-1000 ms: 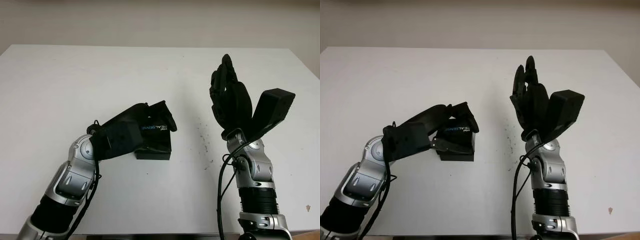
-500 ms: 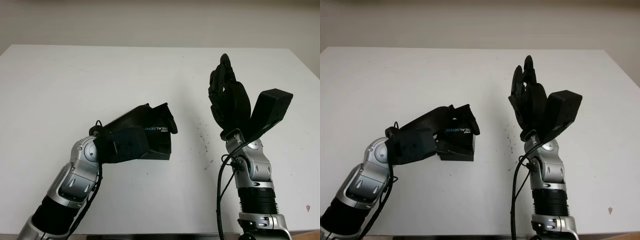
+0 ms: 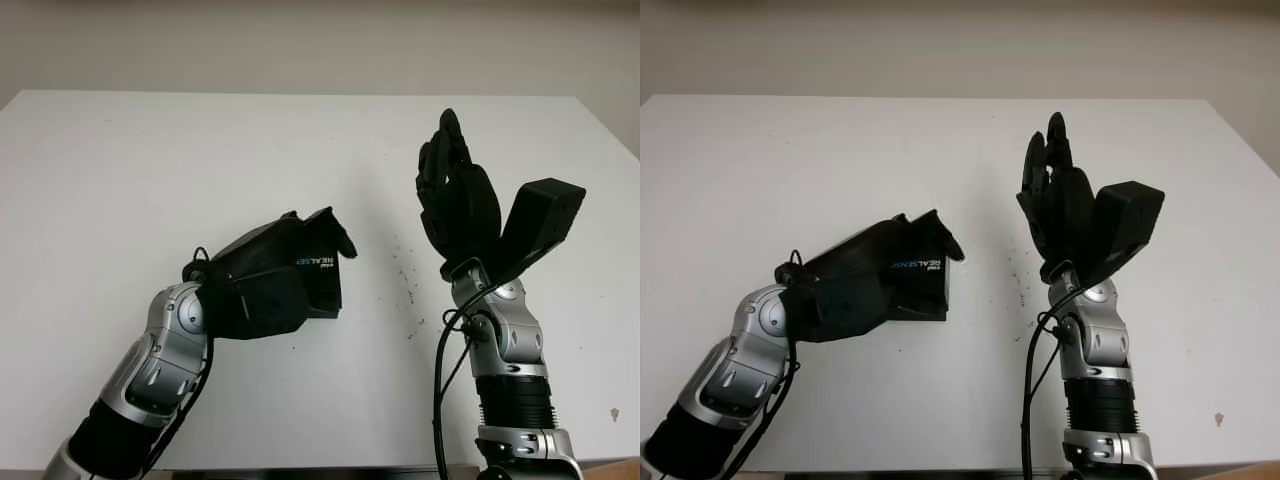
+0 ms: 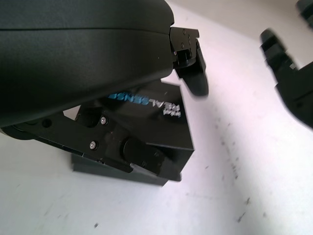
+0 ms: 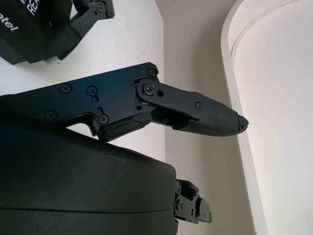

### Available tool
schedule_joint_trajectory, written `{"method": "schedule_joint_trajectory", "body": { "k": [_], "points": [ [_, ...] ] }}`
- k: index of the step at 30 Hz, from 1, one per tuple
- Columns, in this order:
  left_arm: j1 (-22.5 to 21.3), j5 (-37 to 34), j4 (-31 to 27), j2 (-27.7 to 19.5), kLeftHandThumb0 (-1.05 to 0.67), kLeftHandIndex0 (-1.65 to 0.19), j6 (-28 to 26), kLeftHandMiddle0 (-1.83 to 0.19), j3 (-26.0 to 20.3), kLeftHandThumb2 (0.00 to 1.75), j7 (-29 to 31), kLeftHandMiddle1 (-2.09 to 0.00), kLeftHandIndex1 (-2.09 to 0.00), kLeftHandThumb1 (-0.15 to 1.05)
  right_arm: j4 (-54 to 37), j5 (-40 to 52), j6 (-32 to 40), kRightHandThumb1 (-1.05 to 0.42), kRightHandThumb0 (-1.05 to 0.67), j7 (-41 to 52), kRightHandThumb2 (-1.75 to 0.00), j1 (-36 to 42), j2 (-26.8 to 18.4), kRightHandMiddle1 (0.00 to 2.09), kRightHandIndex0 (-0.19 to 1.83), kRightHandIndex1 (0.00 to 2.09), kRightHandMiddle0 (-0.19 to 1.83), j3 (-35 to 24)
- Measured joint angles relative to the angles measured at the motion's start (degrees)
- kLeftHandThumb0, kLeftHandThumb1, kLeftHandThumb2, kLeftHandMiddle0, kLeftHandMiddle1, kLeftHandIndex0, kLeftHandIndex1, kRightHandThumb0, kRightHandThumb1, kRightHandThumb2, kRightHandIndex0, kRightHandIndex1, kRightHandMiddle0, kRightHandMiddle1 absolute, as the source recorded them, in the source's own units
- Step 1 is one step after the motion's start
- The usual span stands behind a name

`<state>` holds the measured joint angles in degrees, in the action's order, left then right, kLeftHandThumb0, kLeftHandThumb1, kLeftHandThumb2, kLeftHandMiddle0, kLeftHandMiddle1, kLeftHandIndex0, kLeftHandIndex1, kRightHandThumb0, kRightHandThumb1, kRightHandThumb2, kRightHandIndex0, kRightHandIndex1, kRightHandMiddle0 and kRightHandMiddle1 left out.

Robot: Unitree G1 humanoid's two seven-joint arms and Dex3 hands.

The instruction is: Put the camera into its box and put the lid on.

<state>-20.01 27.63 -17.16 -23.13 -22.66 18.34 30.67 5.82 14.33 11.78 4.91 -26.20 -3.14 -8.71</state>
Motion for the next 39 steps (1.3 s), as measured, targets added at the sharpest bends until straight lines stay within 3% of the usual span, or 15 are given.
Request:
{"method": "schedule_joint_trajectory", "body": {
  "k": [8, 21, 39],
  "points": [
    [1.5, 2.4, -4.7, -1.5, -0.60, 0.19, -4.1, 0.19, 0.8, 0.37, 2.4, 0.00, 0.00, 1.05, -0.1, 0.4, 0.3, -1.05, -0.71, -0.1, -0.66, 0.0, 0.1, 0.00, -0.19, 0.00, -0.19, -0.1],
    [2.0, 4.1, -5.1, -3.9, -0.77, 0.19, -1.6, 0.19, 1.8, 0.62, 4.7, 0.00, 0.00, 1.05, -0.4, 0.4, 0.4, -1.05, -0.68, 0.1, -0.66, 0.5, 0.1, 0.00, -0.19, 0.00, -0.19, 0.0],
    [-0.4, 8.6, 3.1, -5.7, -0.96, 0.19, 4.9, 0.19, 4.7, 0.90, 5.6, 0.00, 0.00, 1.05, -0.7, 0.3, 0.4, -1.05, -0.68, 0.2, -0.67, 1.2, 0.1, 0.00, -0.19, 0.00, -0.19, 0.1]
  ]
}}
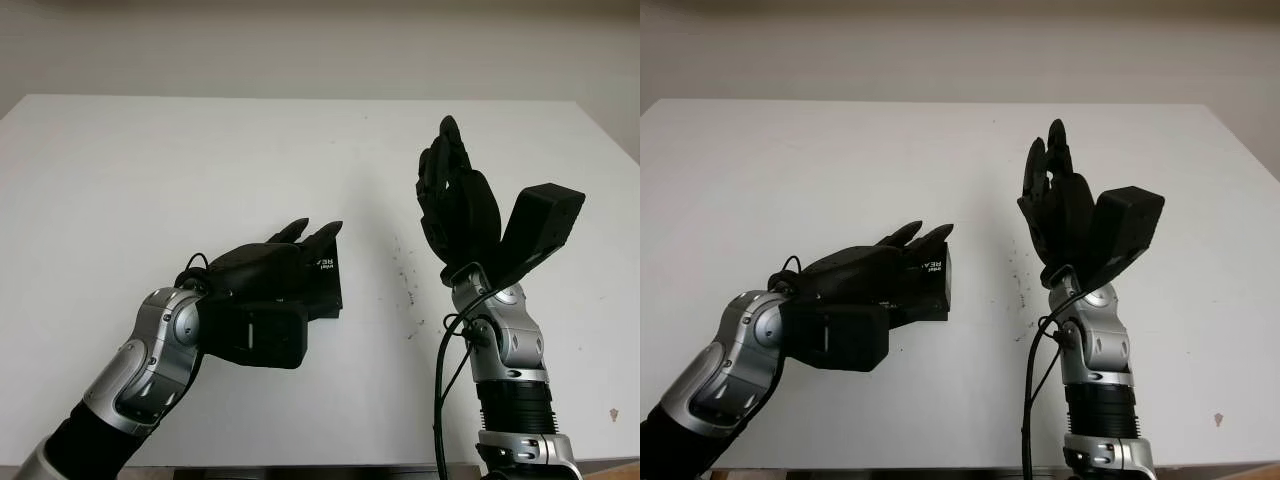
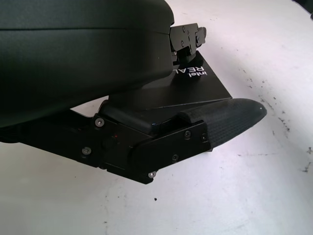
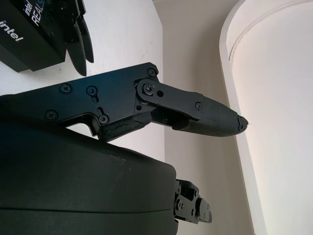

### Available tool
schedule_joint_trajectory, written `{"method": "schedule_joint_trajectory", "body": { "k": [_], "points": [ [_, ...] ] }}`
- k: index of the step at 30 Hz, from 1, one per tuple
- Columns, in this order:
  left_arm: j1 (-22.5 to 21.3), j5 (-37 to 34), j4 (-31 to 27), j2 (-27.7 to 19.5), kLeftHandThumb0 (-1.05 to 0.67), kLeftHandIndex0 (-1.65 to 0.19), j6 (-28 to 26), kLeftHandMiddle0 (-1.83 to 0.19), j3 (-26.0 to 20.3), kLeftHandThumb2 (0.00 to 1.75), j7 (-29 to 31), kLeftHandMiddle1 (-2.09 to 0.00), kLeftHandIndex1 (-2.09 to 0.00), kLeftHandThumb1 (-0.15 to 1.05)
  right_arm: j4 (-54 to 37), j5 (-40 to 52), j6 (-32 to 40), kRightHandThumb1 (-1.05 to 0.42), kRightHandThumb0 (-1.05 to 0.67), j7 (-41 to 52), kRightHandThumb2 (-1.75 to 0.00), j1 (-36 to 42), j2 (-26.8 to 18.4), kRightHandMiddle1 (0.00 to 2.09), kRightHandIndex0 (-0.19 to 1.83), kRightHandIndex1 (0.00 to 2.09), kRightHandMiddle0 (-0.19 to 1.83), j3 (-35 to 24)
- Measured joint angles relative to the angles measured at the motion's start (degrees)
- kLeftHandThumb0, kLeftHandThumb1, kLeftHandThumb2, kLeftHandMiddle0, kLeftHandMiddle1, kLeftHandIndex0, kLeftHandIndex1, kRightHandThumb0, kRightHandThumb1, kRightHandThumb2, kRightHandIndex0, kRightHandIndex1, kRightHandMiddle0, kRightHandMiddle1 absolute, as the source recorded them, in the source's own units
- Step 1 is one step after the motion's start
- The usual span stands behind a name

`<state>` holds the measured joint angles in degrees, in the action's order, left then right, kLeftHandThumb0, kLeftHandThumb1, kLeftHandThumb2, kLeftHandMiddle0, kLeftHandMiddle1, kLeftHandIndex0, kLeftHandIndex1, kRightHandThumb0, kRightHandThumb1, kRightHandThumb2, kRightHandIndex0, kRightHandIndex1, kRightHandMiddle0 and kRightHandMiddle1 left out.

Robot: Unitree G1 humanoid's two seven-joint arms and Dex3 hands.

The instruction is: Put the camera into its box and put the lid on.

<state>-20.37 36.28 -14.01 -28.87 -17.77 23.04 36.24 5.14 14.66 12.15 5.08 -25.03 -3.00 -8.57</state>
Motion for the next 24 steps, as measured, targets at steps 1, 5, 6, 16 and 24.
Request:
{"method": "schedule_joint_trajectory", "body": {
  "k": [1, 5, 6, 16, 24],
  "points": [
    [-0.1, 0.5, 0.5, 0.0, -0.95, 0.19, 0.3, 0.19, 0.4, 0.90, -0.1, 0.00, 0.00, 1.05, 0.0, 0.0, 0.0, -1.05, -0.68, 0.0, -0.67, 0.0, 0.0, 0.00, -0.19, 0.00, -0.19, 0.0],
    [-0.1, 1.3, 2.0, 0.7, -0.95, 0.19, 0.7, 0.19, 0.8, 0.90, -0.4, 0.00, 0.00, 1.05, 0.0, 0.0, 0.0, -1.05, -0.68, -0.1, -0.66, 0.1, 0.0, 0.00, -0.19, 0.00, -0.19, 0.0],
    [-0.1, 1.6, 2.1, 0.9, -0.94, 0.19, 0.8, 0.19, 0.8, 0.89, -0.5, 0.00, 0.00, 1.05, 0.0, 0.0, 0.0, -1.05, -0.68, -0.1, -0.66, 0.1, 0.0, 0.00, -0.19, 0.00, -0.19, 0.0],
    [1.7, 2.8, 2.4, 2.5, -0.96, 0.19, 1.2, 0.19, 0.9, 0.89, -3.1, 0.00, 0.00, 1.05, -0.1, 0.0, 0.0, -1.05, -0.68, -0.1, -0.66, 0.1, 0.1, 0.00, -0.19, 0.00, -0.19, 0.0],
    [4.1, 4.3, 2.4, 4.6, -0.95, 0.19, 2.4, 0.19, 0.9, 0.89, -6.8, 0.00, 0.00, 1.05, 0.0, -0.1, 0.0, -1.05, -0.67, 0.2, -0.67, 0.1, 0.1, 0.00, -0.19, 0.00, -0.19, 0.1]
  ]
}}
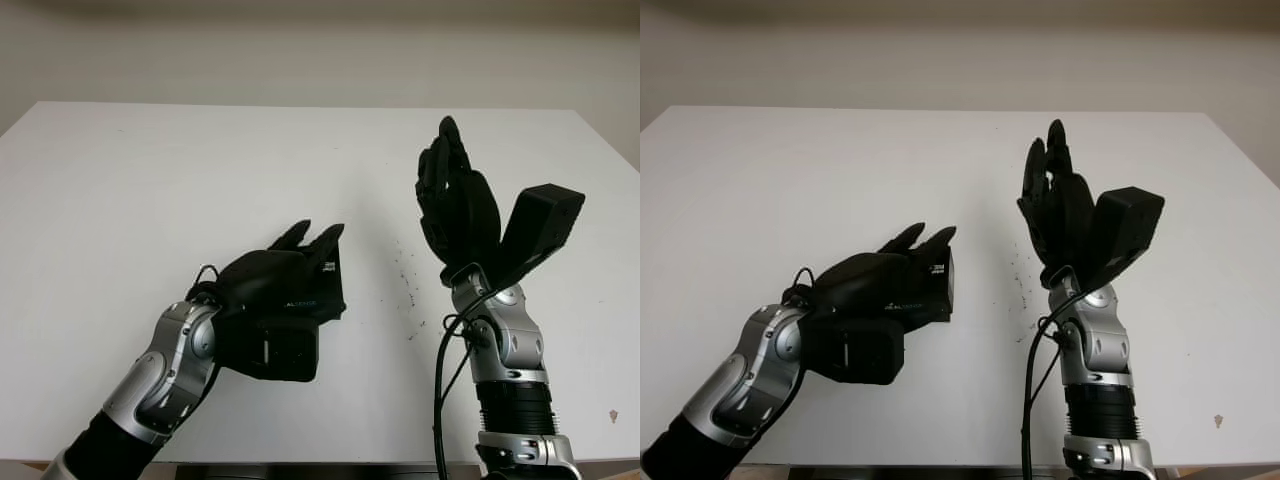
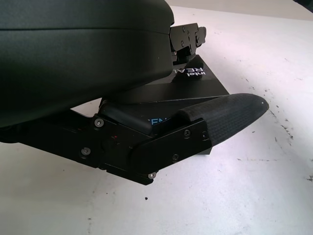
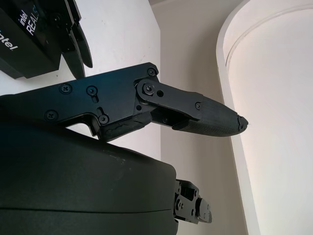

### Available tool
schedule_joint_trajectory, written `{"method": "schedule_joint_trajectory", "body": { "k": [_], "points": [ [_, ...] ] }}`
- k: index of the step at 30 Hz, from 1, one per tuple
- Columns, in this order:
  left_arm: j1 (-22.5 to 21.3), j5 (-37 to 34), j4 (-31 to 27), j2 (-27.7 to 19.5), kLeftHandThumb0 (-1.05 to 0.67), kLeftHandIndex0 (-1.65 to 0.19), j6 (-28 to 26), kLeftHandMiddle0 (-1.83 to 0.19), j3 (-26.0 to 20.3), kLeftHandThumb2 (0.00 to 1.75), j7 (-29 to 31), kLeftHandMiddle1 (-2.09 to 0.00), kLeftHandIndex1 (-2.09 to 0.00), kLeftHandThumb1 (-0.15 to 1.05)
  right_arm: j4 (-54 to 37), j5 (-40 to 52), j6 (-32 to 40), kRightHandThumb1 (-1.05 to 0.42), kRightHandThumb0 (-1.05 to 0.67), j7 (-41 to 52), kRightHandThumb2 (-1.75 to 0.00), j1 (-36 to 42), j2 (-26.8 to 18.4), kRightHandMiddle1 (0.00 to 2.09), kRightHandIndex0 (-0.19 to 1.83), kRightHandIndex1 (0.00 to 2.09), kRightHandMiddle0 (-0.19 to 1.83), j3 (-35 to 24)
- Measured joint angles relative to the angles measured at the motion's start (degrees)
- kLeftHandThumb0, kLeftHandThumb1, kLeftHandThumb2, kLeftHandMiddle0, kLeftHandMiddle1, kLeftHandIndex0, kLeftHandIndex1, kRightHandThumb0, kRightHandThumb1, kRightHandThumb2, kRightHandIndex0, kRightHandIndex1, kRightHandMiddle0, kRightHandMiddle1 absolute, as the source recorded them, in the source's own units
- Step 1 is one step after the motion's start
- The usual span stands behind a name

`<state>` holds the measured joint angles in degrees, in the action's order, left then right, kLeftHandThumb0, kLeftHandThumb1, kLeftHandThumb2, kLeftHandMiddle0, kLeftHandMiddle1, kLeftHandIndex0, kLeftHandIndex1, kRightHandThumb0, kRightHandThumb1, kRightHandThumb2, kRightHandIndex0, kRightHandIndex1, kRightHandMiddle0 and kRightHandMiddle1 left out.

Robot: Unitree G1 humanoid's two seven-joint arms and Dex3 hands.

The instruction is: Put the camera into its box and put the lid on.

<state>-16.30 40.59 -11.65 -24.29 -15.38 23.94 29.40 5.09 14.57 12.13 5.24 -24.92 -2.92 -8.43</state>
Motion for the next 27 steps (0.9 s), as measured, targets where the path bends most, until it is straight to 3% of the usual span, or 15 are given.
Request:
{"method": "schedule_joint_trajectory", "body": {
  "k": [8, 11, 14, 19, 23, 27],
  "points": [
    [4.1, -0.7, -6.7, -0.7, -0.85, 0.19, 1.1, 0.19, -1.1, 0.75, 0.0, 0.00, 0.00, 1.05, 0.0, -0.2, 0.0, -1.05, -0.68, 0.2, -0.67, 0.0, -0.1, 0.00, -0.19, 0.00, -0.19, 0.0],
    [7.7, -10.4, -11.5, 1.2, -0.80, 0.19, 0.5, 0.19, -5.2, 0.67, 1.3, 0.00, 0.00, 1.05, 0.0, -0.2, -0.1, -1.05, -0.68, 0.3, -0.67, 0.0, -0.1, 0.00, -0.19, 0.00, -0.19, -0.1],
    [10.0, -24.3, -15.9, 6.1, -0.76, 0.19, -3.7, 0.19, -9.8, 0.60, 3.2, 0.00, 0.00, 1.05, 0.0, -0.3, -0.2, -1.05, -0.68, 0.4, -0.67, -0.1, 0.0, 0.00, -0.19, 0.00, -0.19, 0.1],
    [5.1, -39.7, -19.7, 9.6, -0.72, 0.19, -6.8, 0.19, -22.8, 0.59, 0.6, -0.01, -0.01, 1.05, 0.1, -0.4, -0.2, -1.05, -0.68, 0.4, -0.67, -0.1, 0.0, 0.00, -0.19, 0.00, -0.19, 0.1],
    [-0.8, -47.0, -20.6, 9.2, -0.69, 0.19, -12.7, 0.18, -28.5, 0.58, -1.1, -0.02, -0.02, 1.05, 0.2, -0.4, -0.4, -1.05, -0.68, 0.4, -0.67, -0.1, 0.0, 0.00, -0.19, 0.00, -0.19, 0.1],
    [-3.4, -50.1, -20.6, 7.8, -0.71, 0.18, -14.4, 0.19, -31.1, 0.58, -3.2, -0.01, -0.01, 1.05, 0.2, -0.4, -0.4, -1.05, -0.68, 0.4, -0.66, -0.1, 0.0, 0.00, -0.19, 0.00, -0.19, 0.1]
  ]
}}
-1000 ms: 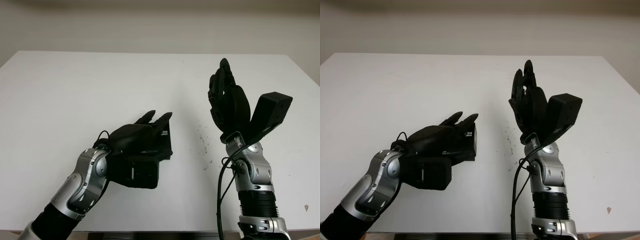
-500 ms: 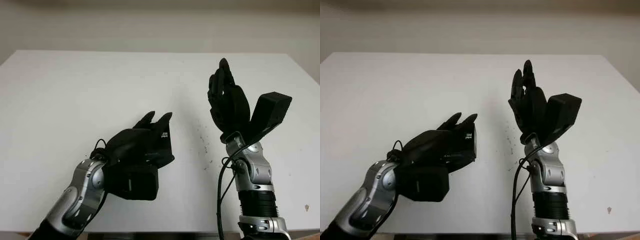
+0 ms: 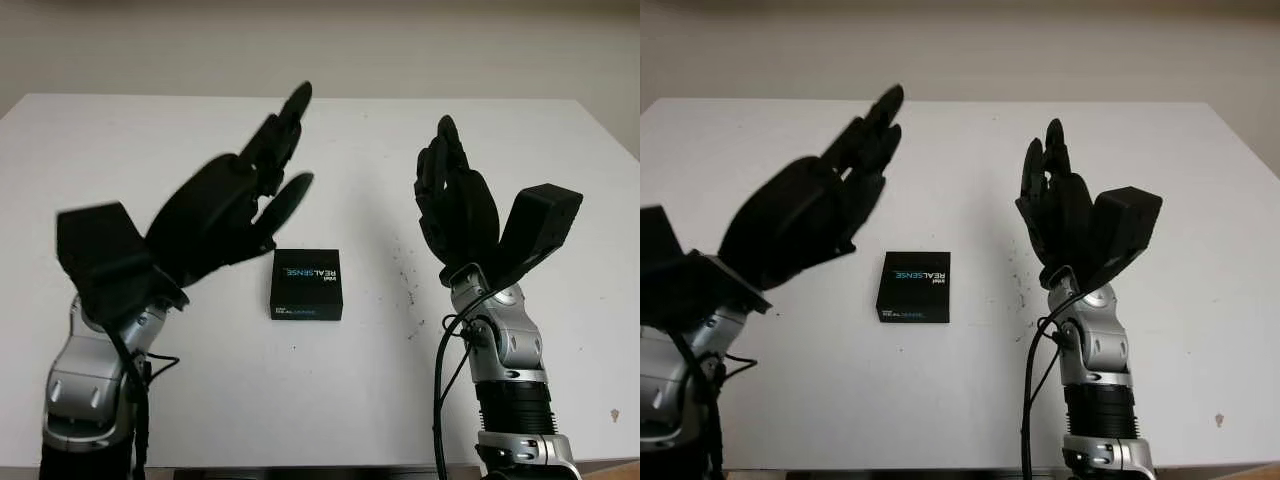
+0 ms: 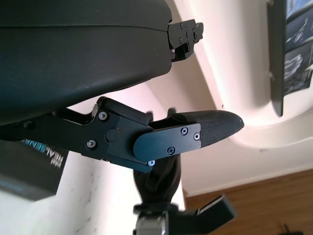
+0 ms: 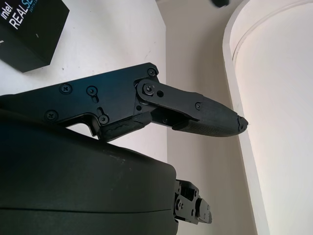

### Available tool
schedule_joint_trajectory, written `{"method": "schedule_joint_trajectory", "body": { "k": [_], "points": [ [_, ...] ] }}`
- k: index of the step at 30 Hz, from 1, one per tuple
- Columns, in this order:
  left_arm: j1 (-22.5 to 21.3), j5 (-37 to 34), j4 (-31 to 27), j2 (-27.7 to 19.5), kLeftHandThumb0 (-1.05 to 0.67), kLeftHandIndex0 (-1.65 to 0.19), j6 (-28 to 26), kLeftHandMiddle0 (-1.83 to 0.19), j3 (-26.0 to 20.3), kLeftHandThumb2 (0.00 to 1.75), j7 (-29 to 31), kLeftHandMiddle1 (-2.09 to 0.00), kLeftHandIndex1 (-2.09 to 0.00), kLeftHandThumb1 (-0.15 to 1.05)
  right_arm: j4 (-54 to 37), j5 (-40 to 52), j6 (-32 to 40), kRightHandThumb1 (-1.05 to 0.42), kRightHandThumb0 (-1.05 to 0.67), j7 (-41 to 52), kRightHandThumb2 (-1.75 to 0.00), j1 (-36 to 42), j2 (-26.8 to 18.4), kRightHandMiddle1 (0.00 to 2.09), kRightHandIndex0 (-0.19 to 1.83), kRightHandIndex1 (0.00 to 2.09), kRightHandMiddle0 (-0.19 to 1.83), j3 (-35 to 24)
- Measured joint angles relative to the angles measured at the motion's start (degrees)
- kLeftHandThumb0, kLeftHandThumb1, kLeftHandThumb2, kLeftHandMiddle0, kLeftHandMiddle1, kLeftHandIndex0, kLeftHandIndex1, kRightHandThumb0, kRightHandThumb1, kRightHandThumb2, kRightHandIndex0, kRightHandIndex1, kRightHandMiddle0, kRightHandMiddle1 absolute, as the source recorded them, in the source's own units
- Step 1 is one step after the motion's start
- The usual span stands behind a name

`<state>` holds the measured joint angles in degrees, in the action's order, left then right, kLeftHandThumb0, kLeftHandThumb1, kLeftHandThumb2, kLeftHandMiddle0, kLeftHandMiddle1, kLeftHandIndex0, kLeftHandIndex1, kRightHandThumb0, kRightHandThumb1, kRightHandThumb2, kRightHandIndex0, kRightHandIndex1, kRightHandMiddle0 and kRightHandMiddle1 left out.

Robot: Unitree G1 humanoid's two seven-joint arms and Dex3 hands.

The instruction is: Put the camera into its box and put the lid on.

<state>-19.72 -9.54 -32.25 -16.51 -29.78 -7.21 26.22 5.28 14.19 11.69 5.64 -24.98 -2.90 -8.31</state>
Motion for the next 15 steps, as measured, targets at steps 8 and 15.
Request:
{"method": "schedule_joint_trajectory", "body": {
  "k": [8, 15],
  "points": [
    [-3.3, -6.4, 6.1, 6.1, -0.73, 0.19, 3.5, 0.19, -6.7, 0.48, -11.7, -0.01, 0.00, 1.05, 0.2, 0.2, 0.0, -1.05, -0.68, 0.1, -0.66, 0.0, 0.1, 0.00, -0.19, 0.00, -0.19, -0.1],
    [-6.8, -8.5, 20.9, 7.3, -0.78, 0.19, 14.2, 0.19, -10.0, 0.58, -14.7, 0.00, 0.00, 1.05, 2.1, -0.4, -2.1, -1.05, -0.70, 1.1, -0.65, -0.7, 0.0, 0.00, -0.19, 0.00, -0.19, 0.3]
  ]
}}
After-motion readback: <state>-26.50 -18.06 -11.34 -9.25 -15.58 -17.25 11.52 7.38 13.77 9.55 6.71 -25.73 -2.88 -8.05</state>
